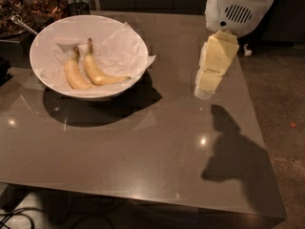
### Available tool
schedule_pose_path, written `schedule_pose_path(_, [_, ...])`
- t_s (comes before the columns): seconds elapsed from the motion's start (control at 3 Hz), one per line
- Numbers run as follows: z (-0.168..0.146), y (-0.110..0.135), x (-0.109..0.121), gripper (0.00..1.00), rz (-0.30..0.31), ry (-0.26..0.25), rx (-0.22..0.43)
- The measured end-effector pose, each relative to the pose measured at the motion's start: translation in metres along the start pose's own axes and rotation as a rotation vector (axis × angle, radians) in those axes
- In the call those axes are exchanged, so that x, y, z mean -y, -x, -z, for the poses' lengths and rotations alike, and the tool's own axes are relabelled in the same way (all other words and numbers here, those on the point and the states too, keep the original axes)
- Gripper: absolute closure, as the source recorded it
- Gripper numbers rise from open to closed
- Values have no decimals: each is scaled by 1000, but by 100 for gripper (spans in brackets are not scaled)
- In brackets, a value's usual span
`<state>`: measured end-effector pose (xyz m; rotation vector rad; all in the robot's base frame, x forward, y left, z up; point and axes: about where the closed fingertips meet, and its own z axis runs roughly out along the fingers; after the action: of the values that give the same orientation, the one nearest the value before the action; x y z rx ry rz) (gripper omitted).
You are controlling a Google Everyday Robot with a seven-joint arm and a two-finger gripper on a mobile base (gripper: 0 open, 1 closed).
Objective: Pick banana from white bowl
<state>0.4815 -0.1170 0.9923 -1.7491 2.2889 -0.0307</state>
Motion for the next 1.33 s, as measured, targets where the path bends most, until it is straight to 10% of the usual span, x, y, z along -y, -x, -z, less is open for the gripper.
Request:
schedule_pose_path(0.67, [28, 83, 40, 0, 55, -5, 151])
schedule_pose_path(1.33, [19, 116, 56, 0, 32, -9, 216])
